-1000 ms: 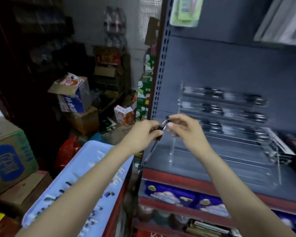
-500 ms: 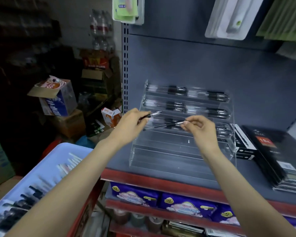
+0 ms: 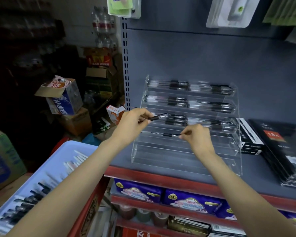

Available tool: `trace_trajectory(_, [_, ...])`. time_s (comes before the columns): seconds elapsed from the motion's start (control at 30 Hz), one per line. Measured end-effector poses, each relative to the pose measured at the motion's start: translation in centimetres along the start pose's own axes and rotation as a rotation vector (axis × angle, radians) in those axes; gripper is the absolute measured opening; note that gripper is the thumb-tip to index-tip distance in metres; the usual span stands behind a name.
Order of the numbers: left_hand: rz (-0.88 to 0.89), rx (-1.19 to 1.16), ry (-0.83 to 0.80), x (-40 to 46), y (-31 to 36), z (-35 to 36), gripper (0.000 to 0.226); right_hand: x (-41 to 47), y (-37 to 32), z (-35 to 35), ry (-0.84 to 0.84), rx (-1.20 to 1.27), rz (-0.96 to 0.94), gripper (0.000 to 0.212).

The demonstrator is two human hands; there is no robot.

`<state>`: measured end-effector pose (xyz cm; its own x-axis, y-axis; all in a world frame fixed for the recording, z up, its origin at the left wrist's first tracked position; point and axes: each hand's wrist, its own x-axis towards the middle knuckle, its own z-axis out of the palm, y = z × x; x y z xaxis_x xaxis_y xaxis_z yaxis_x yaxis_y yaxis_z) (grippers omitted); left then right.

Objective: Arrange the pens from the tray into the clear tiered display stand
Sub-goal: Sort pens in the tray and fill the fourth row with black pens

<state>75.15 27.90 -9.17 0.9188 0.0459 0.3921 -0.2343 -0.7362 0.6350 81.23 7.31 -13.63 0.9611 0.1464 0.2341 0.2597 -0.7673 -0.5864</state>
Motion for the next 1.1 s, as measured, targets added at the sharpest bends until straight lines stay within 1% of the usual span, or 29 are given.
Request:
trace_trajectory(0.07, [0.003,0.024,-0.019,-0.1,-0.1,0.2,0.023,0.2,-0.2,0.0,-0.04,-0.032,0.015,0.003])
trace_trajectory(0.17, [0.009,0.034,-0.046,-0.1,0.0,0.5,0.022,0.4,-0.6,-0.4,-0.104,-0.041,0.022,0.006])
trace_trajectory(0.23, [0.017,0.043,-0.049,-0.2,0.0,0.5,0.02,0.3,-0.7,-0.7,-0.094,-0.039,0.005,0.01])
trace_trajectory(0.27, [0.021,0.041,-0.046,-0.2,0.1,0.5,0.02,0.0,-0.8,-0.9,-0.062,-0.01,-0.005,0.011])
trace_trajectory(0.3, [0.023,0.035,-0.045,-0.2,0.2,0.6,0.019,-0.2,-0.9,-1.0,-0.029,0.079,-0.003,0.012])
trace_trajectory(0.33, [0.028,0.031,-0.046,-0.3,0.3,0.7,0.019,-0.6,-1.1,-1.3,-0.011,0.235,0.005,0.013])
trace_trajectory(0.4, [0.041,0.028,-0.057,-0.4,0.6,1.0,0.019,-1.1,-1.8,-1.9,-0.048,0.567,0.011,0.012])
trace_trajectory(0.43, [0.046,0.024,-0.064,-0.4,0.8,1.2,0.019,-1.4,-2.1,-2.1,-0.088,0.656,-0.006,0.012])
trace_trajectory(0.5, [0.052,0.005,-0.069,-0.4,1.2,1.6,0.018,-1.6,-2.4,-2.5,-0.13,0.701,-0.064,0.012])
trace_trajectory(0.6, [0.051,-0.005,-0.009,-0.3,1.1,1.7,0.019,-1.5,-2.0,-2.9,-0.068,0.663,-0.083,0.013])
trace_trajectory(0.67, [0.023,0.064,0.076,-0.4,0.3,1.6,0.029,-1.3,-1.1,-3.1,-0.013,0.627,-0.056,0.013])
trace_trajectory(0.73, [-0.084,0.111,0.134,-0.5,-0.9,1.4,0.041,-1.2,-0.1,-3.1,0.019,0.615,-0.026,0.013])
trace_trajectory(0.83, [-0.273,0.119,0.083,-0.8,-2.3,1.5,0.056,-1.1,0.7,-2.5,0.021,0.561,0.022,0.011])
trace_trajectory(0.9, [-0.323,0.09,0.032,-1.0,-2.9,1.7,0.053,-1.1,0.8,-1.9,0.008,0.491,0.027,0.011])
trace_trajectory(0.97, [-0.352,0.032,0.008,-1.2,-3.3,1.8,0.045,-0.9,0.6,-1.4,0.01,0.411,0.018,0.01])
trace_trajectory(1.1, [-0.356,-0.01,0.032,-1.2,-3.5,1.8,0.04,-0.7,0.1,-1.1,-0.03,0.18,-0.015,0.01])
